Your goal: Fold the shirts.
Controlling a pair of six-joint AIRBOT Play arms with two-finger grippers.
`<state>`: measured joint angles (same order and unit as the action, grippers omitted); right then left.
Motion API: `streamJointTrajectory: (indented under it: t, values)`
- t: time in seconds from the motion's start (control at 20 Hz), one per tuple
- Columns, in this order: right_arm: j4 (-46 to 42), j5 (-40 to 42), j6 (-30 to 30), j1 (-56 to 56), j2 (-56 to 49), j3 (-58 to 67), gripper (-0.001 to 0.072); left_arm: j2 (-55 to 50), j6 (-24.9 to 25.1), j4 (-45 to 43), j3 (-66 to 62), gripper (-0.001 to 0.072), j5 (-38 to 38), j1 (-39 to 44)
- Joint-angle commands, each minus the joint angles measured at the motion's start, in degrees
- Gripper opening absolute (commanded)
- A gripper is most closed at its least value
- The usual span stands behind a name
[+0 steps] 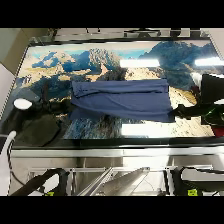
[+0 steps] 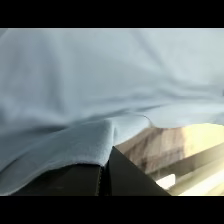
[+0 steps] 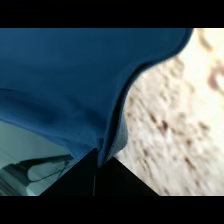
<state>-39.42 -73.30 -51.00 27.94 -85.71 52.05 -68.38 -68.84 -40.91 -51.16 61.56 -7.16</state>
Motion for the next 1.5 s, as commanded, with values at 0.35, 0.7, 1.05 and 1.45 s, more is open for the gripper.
streamJointTrajectory:
  t: [0.35, 0.7, 1.05, 1.45]
  values:
    - [12.68, 17.20, 0.74, -8.83, -9.88, 18.47, 0.0019, -28.22, 3.15, 1.92, -30.34, 0.0030, -0.13, 0.94]
    - [12.70, 20.94, 1.77, -11.06, -22.58, 26.97, 0.0020, -43.89, 3.48, 2.05, -48.24, 0.0030, 2.12, 1.60]
    - [10.97, 21.59, 3.06, -9.75, -22.62, 29.16, 0.0268, -52.94, 3.48, 1.33, -63.23, 0.0332, 4.33, 3.89]
    - [-6.49, 15.32, -8.37, -6.51, -23.30, 38.25, 0.0659, -48.11, 3.15, 1.62, -66.42, 0.0331, 9.01, -4.85]
